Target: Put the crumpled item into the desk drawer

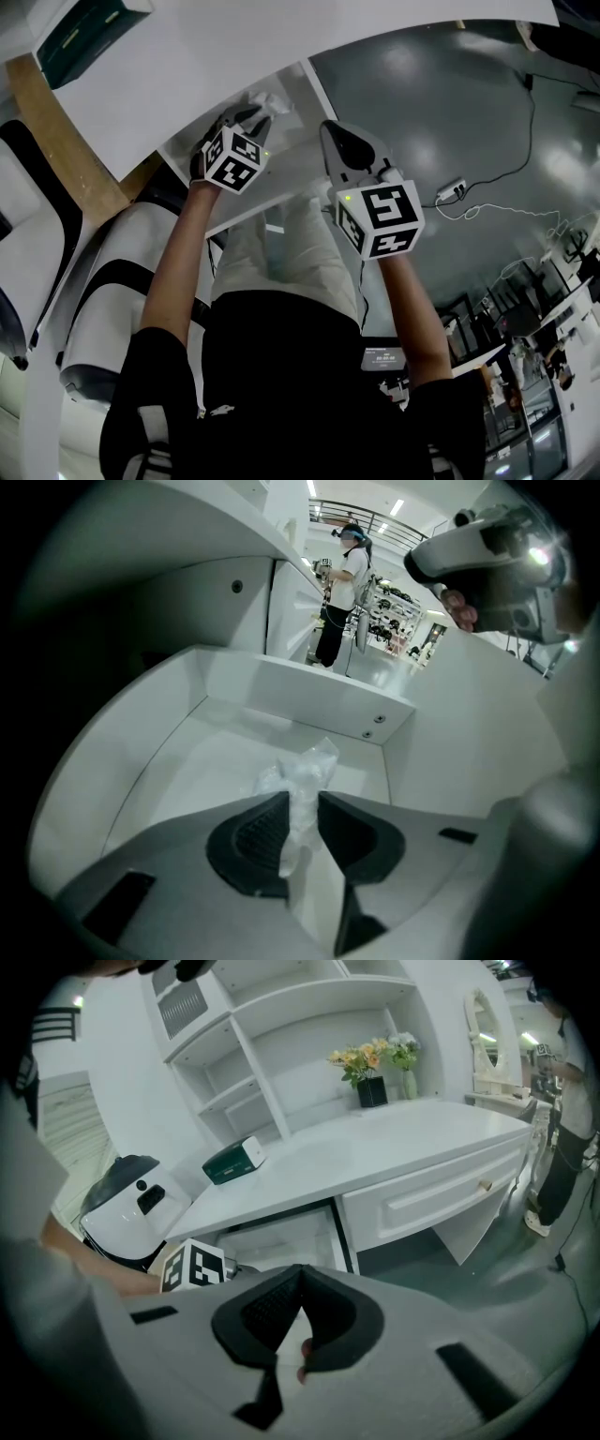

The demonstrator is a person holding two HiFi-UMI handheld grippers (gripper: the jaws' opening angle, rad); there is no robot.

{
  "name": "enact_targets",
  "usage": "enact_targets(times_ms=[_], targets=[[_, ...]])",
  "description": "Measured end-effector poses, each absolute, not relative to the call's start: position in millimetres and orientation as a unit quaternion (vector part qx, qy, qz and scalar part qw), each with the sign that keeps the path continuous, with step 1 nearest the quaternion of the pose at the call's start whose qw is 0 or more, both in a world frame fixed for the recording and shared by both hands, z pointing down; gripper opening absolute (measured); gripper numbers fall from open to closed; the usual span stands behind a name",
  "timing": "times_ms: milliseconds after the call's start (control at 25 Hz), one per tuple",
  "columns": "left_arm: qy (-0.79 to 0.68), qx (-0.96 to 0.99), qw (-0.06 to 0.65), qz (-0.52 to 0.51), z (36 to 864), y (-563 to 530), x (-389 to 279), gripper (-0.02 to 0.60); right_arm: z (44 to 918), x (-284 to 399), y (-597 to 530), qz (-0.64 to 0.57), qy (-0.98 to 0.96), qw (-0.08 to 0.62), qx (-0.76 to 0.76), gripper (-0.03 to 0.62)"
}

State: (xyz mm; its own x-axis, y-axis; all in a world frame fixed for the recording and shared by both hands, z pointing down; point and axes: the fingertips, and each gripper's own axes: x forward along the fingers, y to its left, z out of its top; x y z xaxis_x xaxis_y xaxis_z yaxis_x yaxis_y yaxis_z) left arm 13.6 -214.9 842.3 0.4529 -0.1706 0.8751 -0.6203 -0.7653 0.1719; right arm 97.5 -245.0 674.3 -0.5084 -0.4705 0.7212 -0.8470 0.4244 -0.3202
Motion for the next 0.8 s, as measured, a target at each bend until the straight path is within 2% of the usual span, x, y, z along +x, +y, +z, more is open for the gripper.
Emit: enact_targets(times_ms=[320,600,800], targets=[[-0.240,0.818,0.244,0.463,843.2,-214.6,14.8,0.094,674.3,96.7,-245.1,0.342,-0.799,0.277,0.411,-0.005],[-0.244,0.815,0.241,0.467,842.7,-214.0,13.7,0.145,672.0,96.2,-245.2,0.339,-0.798,0.277,0.413,-0.005],[-0.233,0.814,0.239,0.476,838.5,-209.3,13.5,0.149,665.4,95.3,-245.2,0.337,-0.799,0.276,0.415,-0.004]])
